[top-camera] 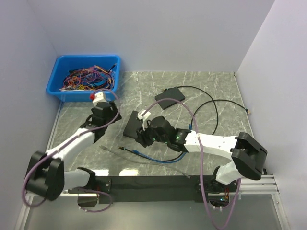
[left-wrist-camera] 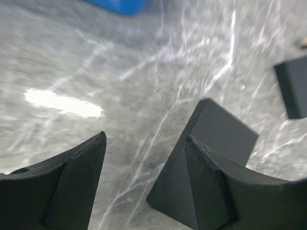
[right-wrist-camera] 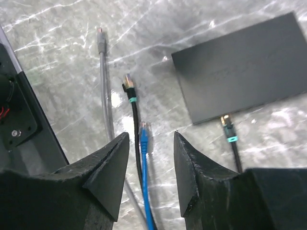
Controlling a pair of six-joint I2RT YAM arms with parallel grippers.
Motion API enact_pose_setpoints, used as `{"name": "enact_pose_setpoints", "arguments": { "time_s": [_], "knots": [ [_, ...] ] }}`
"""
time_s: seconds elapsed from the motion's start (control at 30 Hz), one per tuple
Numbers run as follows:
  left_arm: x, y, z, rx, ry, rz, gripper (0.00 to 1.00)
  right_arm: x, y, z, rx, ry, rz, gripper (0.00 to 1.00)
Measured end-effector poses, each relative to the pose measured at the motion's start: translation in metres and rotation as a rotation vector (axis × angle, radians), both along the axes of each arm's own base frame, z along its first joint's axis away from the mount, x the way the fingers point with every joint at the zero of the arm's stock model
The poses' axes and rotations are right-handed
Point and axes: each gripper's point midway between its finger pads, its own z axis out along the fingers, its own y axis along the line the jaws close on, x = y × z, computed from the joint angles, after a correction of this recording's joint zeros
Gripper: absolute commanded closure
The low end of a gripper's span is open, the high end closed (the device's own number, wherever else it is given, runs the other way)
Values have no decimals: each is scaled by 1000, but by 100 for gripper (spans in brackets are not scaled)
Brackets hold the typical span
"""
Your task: Insert the plug into the switch port
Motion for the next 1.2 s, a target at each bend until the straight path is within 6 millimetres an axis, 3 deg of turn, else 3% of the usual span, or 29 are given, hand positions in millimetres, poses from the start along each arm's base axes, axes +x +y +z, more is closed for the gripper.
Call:
{"name": "enact_pose_setpoints", "arguments": {
  "time_s": [0.13,0.27,0.4,0.63,0.8,1.07,1.2],
  "knots": [
    [-13,11,12,-35,-67,23,25,8,-2,-8,-16,17,-71,53],
    [-24,13,-2,-64,-59,6,25,41,6,-19,-78,38,-182,56],
    [-20,5,-11,-87,-41,-39,26,81,7,-28,-97,88,-295,58],
    [16,-33,-23,-131,-8,-185,27,132,-45,-49,-93,220,-499,58],
    [37,-60,-39,-185,6,-290,29,128,-40,-53,-70,274,-477,58],
    [42,-84,-65,-232,69,-401,32,106,-21,-96,-93,407,-406,58],
    [41,-88,-67,-241,74,-420,32,104,-14,-96,-67,424,-393,59]
  ]
}}
